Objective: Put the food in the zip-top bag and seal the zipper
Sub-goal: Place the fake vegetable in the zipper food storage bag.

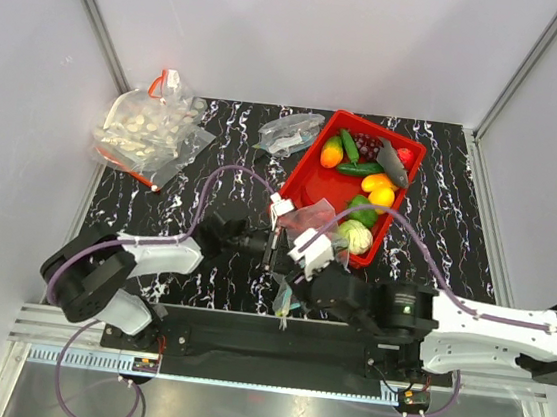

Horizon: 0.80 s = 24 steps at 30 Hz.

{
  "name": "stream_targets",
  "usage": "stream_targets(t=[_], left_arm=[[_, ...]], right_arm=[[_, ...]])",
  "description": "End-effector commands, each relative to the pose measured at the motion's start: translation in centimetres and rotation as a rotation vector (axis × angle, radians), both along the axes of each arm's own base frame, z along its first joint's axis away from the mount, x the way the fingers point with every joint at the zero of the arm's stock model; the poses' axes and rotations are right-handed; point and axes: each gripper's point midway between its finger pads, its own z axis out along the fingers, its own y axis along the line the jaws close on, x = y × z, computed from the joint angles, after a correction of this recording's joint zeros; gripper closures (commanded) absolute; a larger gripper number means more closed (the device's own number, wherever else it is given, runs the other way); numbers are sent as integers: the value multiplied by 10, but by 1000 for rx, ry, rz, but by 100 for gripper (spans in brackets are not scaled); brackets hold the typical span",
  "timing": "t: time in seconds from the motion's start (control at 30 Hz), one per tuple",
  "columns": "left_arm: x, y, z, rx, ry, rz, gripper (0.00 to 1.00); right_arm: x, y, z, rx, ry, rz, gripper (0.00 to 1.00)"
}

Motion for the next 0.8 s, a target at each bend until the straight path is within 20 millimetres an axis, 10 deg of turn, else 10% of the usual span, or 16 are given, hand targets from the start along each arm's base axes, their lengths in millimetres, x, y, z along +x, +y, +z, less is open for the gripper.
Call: stream_targets(t=[0.0,0.27,0.77], left_arm=[[12,-3,37,-57,-141,46,100],[37,27,57,97,-224,283,100],[28,47,83,99,-279,313,100]], right_arm=[[12,-23,40,175,62,-239,36],[9,-65,0,222,236,-600,37],[64,13,-15,467,398,-539,39]])
